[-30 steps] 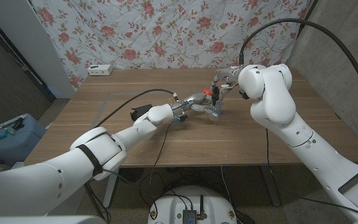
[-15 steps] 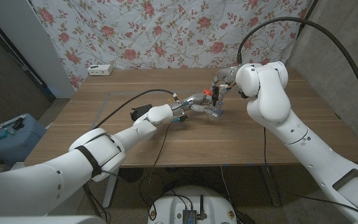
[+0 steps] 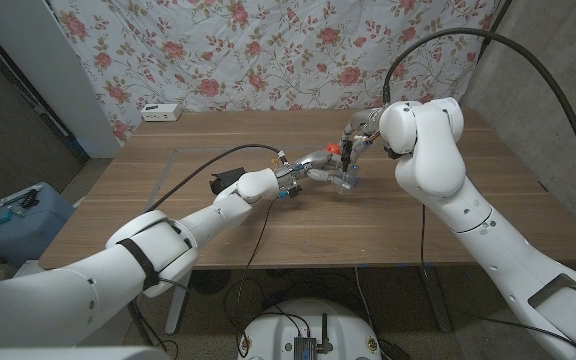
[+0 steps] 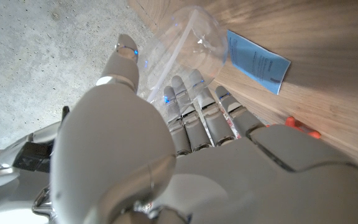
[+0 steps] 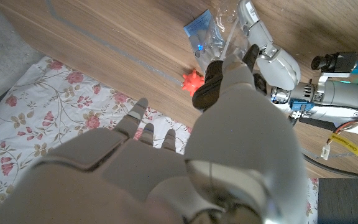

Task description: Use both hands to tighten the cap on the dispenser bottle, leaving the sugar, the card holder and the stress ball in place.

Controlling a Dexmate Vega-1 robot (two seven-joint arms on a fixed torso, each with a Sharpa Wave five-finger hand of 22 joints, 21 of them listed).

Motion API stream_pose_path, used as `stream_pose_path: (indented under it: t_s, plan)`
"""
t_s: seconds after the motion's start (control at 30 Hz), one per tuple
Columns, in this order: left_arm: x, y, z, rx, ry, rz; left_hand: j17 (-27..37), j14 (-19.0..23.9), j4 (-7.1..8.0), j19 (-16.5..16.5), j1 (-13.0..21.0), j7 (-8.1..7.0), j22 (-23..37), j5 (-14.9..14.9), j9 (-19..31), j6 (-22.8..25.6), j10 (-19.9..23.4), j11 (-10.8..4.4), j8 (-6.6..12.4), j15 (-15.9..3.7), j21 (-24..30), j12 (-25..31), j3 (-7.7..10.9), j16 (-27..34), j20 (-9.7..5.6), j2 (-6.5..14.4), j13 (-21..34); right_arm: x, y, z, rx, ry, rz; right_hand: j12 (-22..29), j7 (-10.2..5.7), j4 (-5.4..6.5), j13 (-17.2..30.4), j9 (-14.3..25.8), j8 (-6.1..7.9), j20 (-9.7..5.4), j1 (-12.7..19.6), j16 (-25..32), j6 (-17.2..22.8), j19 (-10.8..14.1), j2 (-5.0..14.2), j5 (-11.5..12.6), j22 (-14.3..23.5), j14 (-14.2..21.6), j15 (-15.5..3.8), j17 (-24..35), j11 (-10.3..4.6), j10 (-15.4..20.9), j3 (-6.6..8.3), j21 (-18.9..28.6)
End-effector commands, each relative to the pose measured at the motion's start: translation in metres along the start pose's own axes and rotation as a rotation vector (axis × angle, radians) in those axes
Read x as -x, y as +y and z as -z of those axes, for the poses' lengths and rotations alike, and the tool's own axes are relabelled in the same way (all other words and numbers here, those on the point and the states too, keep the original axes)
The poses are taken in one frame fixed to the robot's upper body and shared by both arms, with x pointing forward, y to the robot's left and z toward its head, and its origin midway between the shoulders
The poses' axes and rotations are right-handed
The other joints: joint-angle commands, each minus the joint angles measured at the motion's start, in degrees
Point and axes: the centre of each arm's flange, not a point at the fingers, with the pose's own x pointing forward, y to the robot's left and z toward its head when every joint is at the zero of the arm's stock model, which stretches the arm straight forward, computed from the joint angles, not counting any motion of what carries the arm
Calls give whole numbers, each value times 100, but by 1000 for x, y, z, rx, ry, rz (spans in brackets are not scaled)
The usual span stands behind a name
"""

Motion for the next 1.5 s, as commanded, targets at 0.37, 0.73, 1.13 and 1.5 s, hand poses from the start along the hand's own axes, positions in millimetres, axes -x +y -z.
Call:
stream_pose_path:
  t_s: [0.37, 0.73, 1.13, 1.5]
  plan:
    - [-1, 1, 2, -1, 18, -5, 12, 40, 426, 17, -235, -139, 12, 24, 14, 619, 51, -9, 39, -401, 7, 40, 466, 14, -299, 685, 2, -2, -3, 5, -80, -24, -26, 108, 17, 274, -2, -5, 25, -265, -566, 88, 296, 363, -7, -139, 4, 186, -18, -1, 138, 179, -200, 94]
    - [-3, 1, 2, -1, 21, -7, 19, 35, 427, 17, -231, -142, 12, 25, 14, 609, 39, -10, 35, -390, 7, 36, 466, 18, -293, 695, 4, -6, -1, 5, -108, -10, -23, 167, 17, 410, -4, -8, 72, -273, -864, 135, 556, 503, -2, -225, 2, 357, -57, -6, 185, 425, -310, 95]
    - [-5, 1, 1, -1, 21, -4, 11, 48, 431, 22, -240, -152, 12, 25, 15, 609, 45, -15, 35, -395, 9, 39, 466, 17, -297, 688, 5, -6, 2, 1, -135, 16, -11, 226, 31, 534, -6, -22, 102, -276, -1173, 181, 839, 691, -54, -318, 1, 562, -87, -13, 320, 723, -446, 106]
    - [-6, 1, 1, 0, 18, -3, 11, 47, 433, 22, -241, -139, 12, 25, 15, 610, 41, -9, 35, -402, 9, 37, 471, 15, -295, 695, 6, -5, 5, -4, -140, 52, 21, 305, 31, 605, -10, -19, 152, -366, -1412, 239, 1277, 1077, -86, -415, -7, 913, -160, -40, 472, 1167, -561, 133]
